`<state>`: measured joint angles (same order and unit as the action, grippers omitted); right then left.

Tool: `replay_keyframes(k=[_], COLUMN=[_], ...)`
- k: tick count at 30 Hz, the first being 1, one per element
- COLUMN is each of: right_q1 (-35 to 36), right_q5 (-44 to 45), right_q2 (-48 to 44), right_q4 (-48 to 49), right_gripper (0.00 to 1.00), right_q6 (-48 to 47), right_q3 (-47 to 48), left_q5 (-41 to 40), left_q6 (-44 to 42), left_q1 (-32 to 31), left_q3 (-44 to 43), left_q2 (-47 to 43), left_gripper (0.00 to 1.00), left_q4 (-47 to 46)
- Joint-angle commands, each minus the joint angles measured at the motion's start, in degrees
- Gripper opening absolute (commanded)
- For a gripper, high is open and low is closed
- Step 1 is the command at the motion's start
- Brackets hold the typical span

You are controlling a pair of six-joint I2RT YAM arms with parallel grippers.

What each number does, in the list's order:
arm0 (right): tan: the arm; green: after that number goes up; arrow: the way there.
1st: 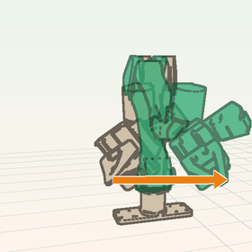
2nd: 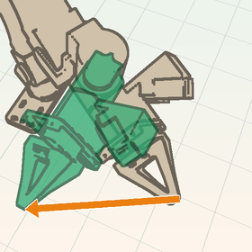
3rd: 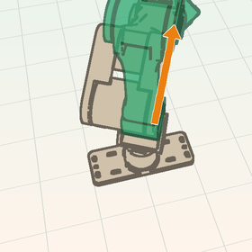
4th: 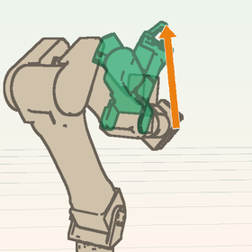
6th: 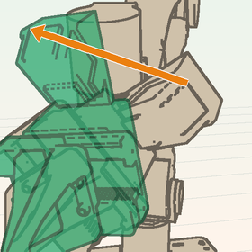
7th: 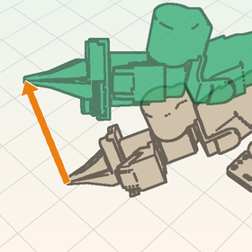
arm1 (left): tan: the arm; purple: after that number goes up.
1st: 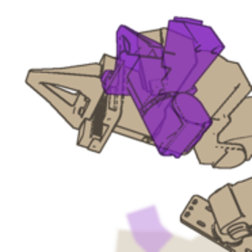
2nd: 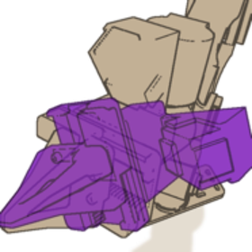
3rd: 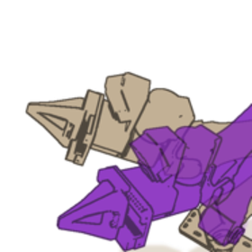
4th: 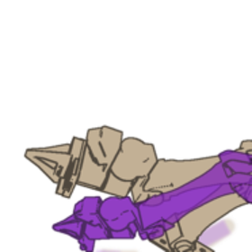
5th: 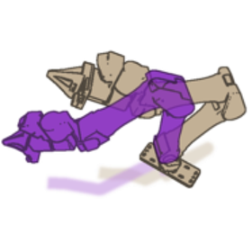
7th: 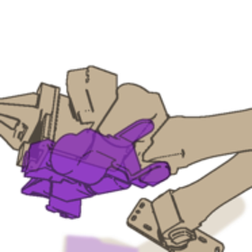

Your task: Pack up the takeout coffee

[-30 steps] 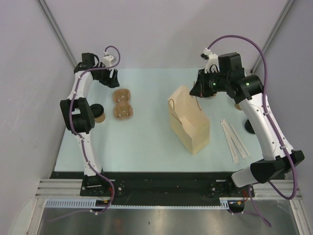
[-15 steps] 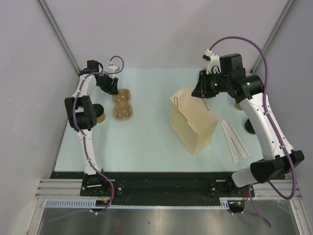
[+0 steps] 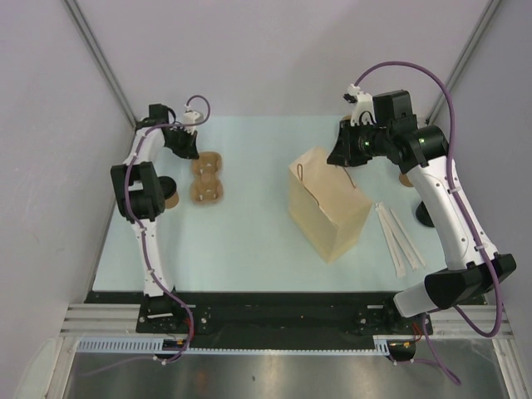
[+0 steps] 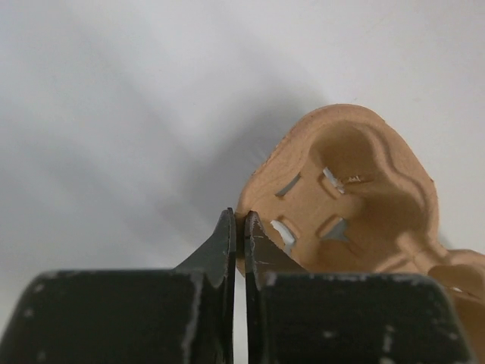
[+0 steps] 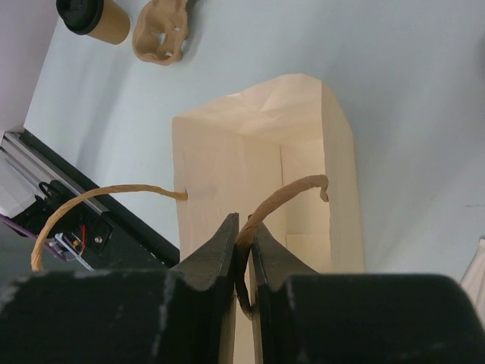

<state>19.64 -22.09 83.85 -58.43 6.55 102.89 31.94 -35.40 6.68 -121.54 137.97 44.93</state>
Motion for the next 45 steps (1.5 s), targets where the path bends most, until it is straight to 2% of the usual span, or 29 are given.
replay_keyframes(k=[1, 6, 10, 15, 18, 19, 21, 22, 24, 25, 27, 30, 36, 39, 45], right_q1=[-0.3, -0.4, -0.5, -0.7, -0.9, -0.9, -0.9, -1.0, -1.0, -1.0, -1.1, -1.1, -1.1, -1.2, -1.1], right_q5=[-0.2, -0.4, -0.6, -1.1, -1.2, -1.1, -1.5, -1.4, -1.6, -1.4, -1.2, -0.9, -0.8, -0.3, -0.1], right_q2=[-0.4, -1.0, -0.9, -1.0, -1.1, -1.1, -1.4, -1.5, -2.0, -2.2, -2.9, -3.8, -4.5, -4.7, -5.5], right_q4=[1.3, 3.7, 4.5, 5.3, 5.7, 5.5, 5.2, 5.0, 4.6, 4.4, 3.8, 3.2, 1.7, 0.8, 0.7], right_gripper=[0.11, 0.09, 0.09, 0.11, 0.11, 0.11, 0.16, 0.23, 0.27, 0.33, 0.37, 0.49, 0.66, 0.71, 0.76], right_q6=[0.9, 2.8, 3.2, 4.7, 5.0, 5.0, 4.5, 4.4, 4.0, 3.5, 3.2, 2.6, 0.8, 0.2, 0.0], right_q3=[0.8, -1.0, -1.6, -2.8, -2.7, -2.7, -2.7, -2.7, -2.5, -2.6, -2.9, -3.6, -3.8, -3.9, -5.0], left_q5=[6.0, 7.2, 6.0, 3.6, 3.6, 3.7, 3.7, 3.7, 5.0, 5.2, 5.8, 5.8, 3.6, 2.2, -1.8], left_q6=[6.7, 16.1, 19.6, 23.3, 24.5, 24.4, 23.1, 22.2, 18.4, 17.0, 11.6, 4.8, -6.8, -10.4, -14.3], left_q1=[0.3, -0.2, -1.0, -2.7, -2.8, -2.8, -2.7, -2.8, -2.8, -2.7, -3.1, -4.1, -7.7, -9.1, -11.3], left_q3=[4.9, 23.3, 36.8, 51.2, 54.8, 55.3, 54.9, 54.4, 51.8, 50.8, 48.1, 43.8, 35.6, 34.0, 33.6], left_q2=[-8.7, -20.5, -30.0, -34.3, -35.0, -35.0, -34.5, -34.3, -33.7, -33.8, -33.5, -32.0, -26.2, -24.9, -22.9], left_gripper=[0.0, 0.0, 0.0, 0.0, 0.0, 0.01, 0.08, 0.23, 0.37, 0.46, 0.51, 0.52, 0.5, 0.5, 0.5], left_q4=[-1.8, -7.1, -10.6, -16.1, -17.9, -18.2, -17.2, -16.5, -12.9, -11.7, -8.3, -3.3, 5.7, 7.5, 8.4])
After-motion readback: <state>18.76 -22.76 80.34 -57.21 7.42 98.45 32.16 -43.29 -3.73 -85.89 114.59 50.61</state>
